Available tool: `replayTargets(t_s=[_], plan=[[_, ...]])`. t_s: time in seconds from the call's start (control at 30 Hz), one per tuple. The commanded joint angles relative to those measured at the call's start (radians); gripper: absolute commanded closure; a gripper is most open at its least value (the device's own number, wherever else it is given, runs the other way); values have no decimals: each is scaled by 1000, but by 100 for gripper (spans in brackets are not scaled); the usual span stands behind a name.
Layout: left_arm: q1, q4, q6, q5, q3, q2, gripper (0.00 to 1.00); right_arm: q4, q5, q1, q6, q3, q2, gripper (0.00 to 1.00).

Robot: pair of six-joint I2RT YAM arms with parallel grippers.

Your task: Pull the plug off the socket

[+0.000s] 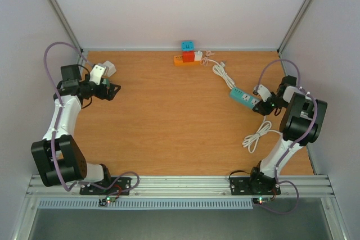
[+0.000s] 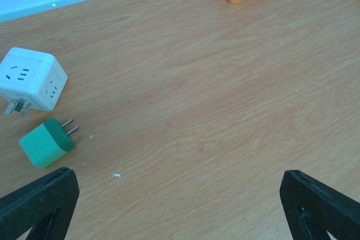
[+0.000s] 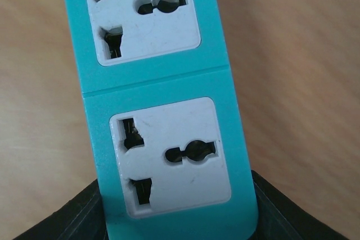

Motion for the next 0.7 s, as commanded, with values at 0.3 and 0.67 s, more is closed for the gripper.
replayTargets(t_s=[0.3,0.67], plan=[[-3,-35,13,-72,57,-12,0,-39,3,-39,47,318,169,61],[-3,11,-24,-104,48,-6,0,-55,35,-120,75,429,267,63]])
